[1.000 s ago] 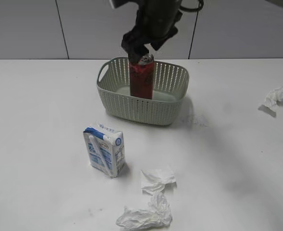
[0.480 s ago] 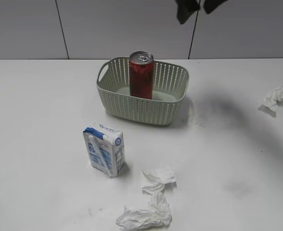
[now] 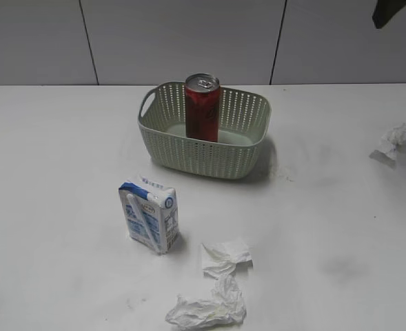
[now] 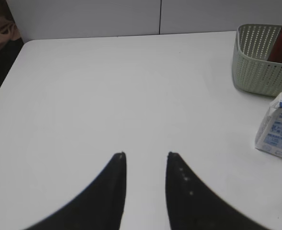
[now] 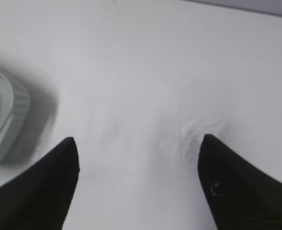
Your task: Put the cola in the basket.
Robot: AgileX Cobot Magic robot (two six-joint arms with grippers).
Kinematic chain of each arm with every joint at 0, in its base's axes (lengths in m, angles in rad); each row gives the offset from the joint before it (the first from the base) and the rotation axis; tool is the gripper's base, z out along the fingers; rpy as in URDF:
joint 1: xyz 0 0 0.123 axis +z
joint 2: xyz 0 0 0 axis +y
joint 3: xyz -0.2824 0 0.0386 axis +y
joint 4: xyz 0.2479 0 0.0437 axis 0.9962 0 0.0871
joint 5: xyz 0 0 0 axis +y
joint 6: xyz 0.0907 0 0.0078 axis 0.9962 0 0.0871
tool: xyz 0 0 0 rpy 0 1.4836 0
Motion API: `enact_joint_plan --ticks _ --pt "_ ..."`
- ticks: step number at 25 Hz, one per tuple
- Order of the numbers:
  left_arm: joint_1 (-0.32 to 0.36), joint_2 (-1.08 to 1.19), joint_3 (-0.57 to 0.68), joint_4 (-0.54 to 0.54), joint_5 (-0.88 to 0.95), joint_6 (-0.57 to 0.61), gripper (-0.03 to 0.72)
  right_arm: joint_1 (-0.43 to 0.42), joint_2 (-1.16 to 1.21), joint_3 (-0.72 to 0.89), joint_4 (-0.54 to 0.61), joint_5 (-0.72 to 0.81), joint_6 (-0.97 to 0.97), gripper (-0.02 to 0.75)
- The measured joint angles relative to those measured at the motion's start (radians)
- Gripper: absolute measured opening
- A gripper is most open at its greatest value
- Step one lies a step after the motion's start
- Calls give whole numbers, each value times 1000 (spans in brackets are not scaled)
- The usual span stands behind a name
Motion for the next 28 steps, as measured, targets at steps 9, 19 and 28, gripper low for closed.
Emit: enact_joint_plan --ticks 9,19,28 --pt "0 0 0 0 0 0 228 -8 -295 362 77 0 -1 537" --pt "0 0 0 0 0 0 228 -8 -803 948 59 -18 -15 528" --pt "0 0 0 0 0 0 228 -8 -1201 1330 74 -107 -15 528"
